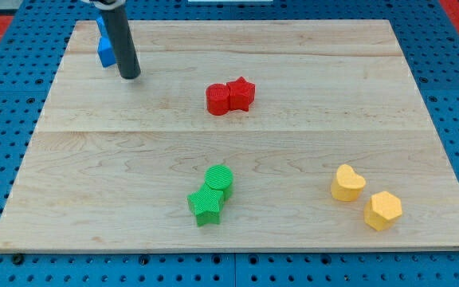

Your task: Point your arm at the top center

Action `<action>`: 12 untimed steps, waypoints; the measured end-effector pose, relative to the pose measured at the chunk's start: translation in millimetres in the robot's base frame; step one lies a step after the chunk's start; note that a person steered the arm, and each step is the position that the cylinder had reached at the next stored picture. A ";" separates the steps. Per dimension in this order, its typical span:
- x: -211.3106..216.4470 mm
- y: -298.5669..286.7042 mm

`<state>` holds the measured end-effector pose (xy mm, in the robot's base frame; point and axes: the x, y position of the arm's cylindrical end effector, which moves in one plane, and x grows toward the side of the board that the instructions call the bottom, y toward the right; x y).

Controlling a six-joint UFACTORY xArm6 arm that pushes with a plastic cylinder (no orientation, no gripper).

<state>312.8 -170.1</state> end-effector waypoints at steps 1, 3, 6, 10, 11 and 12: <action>-14.0 -1.4; -47.9 -46.5; -32.1 -30.9; -31.9 14.6; -31.9 63.8; -32.0 109.7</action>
<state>280.9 -60.4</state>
